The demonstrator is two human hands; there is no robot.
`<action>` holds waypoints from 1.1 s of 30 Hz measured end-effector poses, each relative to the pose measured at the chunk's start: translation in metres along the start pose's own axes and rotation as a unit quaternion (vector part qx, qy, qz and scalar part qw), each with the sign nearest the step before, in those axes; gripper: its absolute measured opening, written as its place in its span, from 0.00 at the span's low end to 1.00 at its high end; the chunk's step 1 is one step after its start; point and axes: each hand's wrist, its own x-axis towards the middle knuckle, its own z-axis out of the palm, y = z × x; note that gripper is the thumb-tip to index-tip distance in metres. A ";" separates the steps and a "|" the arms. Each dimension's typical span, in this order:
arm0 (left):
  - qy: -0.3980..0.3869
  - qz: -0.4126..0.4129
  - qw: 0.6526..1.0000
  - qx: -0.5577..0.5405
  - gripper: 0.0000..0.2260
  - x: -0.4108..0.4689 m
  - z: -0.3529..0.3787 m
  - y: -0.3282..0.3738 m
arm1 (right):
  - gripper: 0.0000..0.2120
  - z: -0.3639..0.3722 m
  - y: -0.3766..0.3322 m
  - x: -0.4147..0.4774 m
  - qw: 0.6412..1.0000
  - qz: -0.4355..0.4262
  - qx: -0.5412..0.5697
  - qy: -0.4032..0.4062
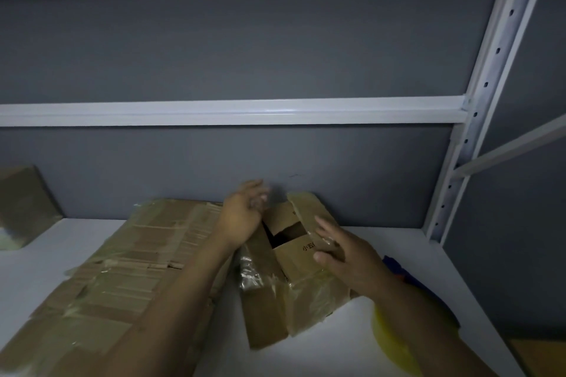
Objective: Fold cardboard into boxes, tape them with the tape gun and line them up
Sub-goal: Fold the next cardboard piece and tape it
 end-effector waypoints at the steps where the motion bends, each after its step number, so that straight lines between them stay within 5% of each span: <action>1: 0.048 -0.007 0.998 -0.031 0.12 0.001 0.003 0.002 | 0.27 -0.002 0.000 -0.001 1.000 0.013 0.012 -0.009; 4: 0.133 -0.067 0.966 -0.212 0.13 0.007 0.014 0.016 | 0.22 -0.002 0.001 0.000 0.999 0.020 -0.018 -0.027; 6: 0.092 -0.059 0.964 -0.243 0.14 0.004 0.026 0.022 | 0.29 -0.001 0.000 0.000 0.999 0.023 -0.034 -0.033; 8: 0.016 0.014 0.995 -0.099 0.17 -0.001 0.041 0.014 | 0.40 -0.002 0.001 -0.001 0.999 0.030 -0.030 -0.021; 11: -0.068 0.059 0.993 0.080 0.22 -0.006 0.059 -0.007 | 0.38 -0.003 -0.002 -0.002 0.999 0.037 -0.027 -0.020; 14: -0.113 -0.087 0.977 0.161 0.33 0.000 0.058 -0.022 | 0.25 0.001 -0.009 -0.004 0.998 0.034 -0.055 -0.006; 17: -0.156 -0.188 0.969 0.022 0.43 0.006 0.049 -0.034 | 0.20 0.007 -0.016 -0.010 0.995 0.064 -0.079 0.005; 19: -0.136 -0.204 0.969 -0.025 0.38 0.005 0.047 -0.035 | 0.20 0.011 -0.021 -0.015 0.992 0.107 -0.072 0.006; 23: -0.081 -0.204 0.973 0.065 0.35 -0.004 0.050 -0.035 | 0.23 0.011 -0.028 -0.017 0.985 0.173 -0.026 0.013; 28: -0.040 -0.220 0.968 0.109 0.34 -0.030 0.038 -0.029 | 0.16 -0.006 -0.014 0.000 0.987 0.125 -0.036 0.096; 33: -0.001 -0.217 0.968 0.125 0.25 -0.064 0.039 -0.010 | 0.15 -0.026 0.004 0.015 0.991 0.087 -0.065 0.076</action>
